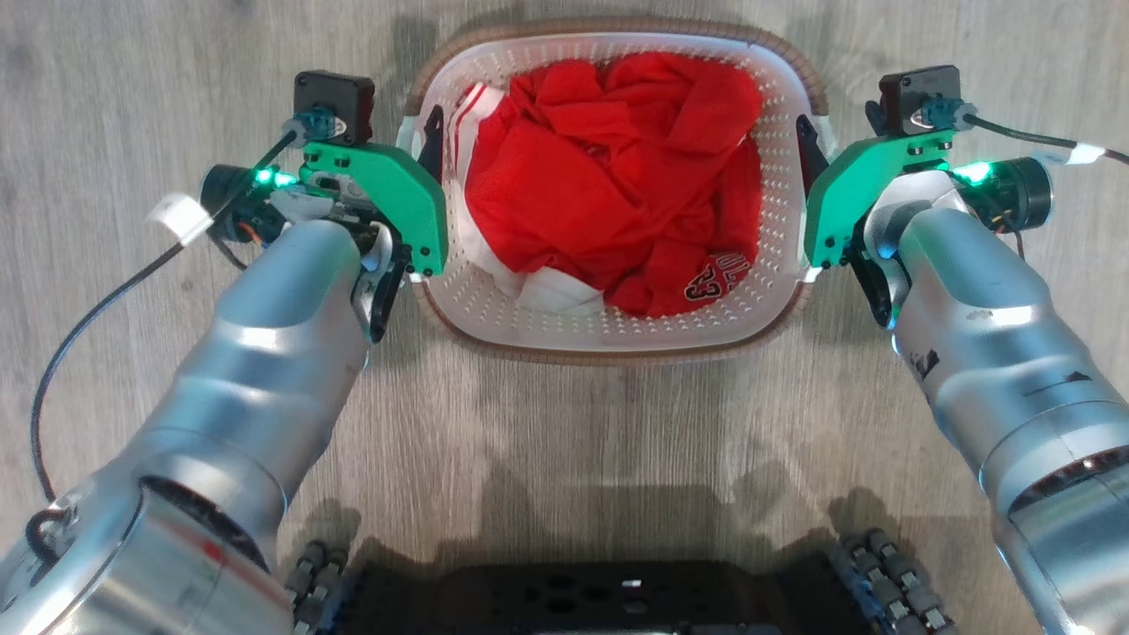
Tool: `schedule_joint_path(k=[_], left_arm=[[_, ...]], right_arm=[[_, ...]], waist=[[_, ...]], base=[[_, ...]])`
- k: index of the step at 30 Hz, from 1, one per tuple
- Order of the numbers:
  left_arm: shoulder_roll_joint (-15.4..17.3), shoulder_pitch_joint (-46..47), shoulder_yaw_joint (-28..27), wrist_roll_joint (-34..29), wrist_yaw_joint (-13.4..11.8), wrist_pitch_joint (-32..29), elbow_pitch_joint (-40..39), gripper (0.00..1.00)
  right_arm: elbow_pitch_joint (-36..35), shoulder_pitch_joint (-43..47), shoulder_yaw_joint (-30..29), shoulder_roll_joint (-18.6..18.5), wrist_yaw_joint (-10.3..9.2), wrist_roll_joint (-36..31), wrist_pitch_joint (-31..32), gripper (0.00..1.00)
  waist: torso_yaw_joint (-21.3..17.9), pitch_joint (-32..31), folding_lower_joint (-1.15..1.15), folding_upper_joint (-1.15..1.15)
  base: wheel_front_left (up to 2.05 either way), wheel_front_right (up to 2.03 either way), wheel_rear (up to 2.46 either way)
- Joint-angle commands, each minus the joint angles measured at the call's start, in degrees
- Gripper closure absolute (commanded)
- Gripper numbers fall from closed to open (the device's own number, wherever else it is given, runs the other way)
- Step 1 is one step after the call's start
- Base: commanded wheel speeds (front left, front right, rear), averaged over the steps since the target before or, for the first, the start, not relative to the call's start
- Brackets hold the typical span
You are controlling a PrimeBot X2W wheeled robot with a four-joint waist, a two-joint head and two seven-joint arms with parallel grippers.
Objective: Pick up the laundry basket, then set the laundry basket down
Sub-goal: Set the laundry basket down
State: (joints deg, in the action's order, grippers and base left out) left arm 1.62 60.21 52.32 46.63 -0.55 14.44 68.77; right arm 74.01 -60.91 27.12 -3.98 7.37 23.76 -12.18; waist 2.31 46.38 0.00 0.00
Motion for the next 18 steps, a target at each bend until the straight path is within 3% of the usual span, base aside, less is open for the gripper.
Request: schedule_joint_path(k=[1,11,18], left_arm=[[2.01,-1.11,-1.6,-0.65,-0.4,0.54,-1.11,0.0],[4.24,-8.5,-10.45,-7.34,-2.26,0.55,-11.82,0.0],[5.5,-17.98,-20.16,-14.67,-3.54,0.55,-21.66,0.0]], right_arm=[[-0.95,2.11,0.75,1.1,0.12,0.44,-0.91,0.0],[-3.49,5.86,1.02,1.1,0.12,2.3,-2.75,0.0],[-9.94,11.88,-5.34,1.1,0.12,-1.2,-2.8,0.0]], waist=[[-0.27,-1.12,0.0,0.0],[-0.96,-9.69,0.0,0.0],[-1.92,-17.71,0.0,0.0]], base=[[0.0,0.0,0.0],[0.0,0.0,0.0],[0.0,0.0,0.0]])
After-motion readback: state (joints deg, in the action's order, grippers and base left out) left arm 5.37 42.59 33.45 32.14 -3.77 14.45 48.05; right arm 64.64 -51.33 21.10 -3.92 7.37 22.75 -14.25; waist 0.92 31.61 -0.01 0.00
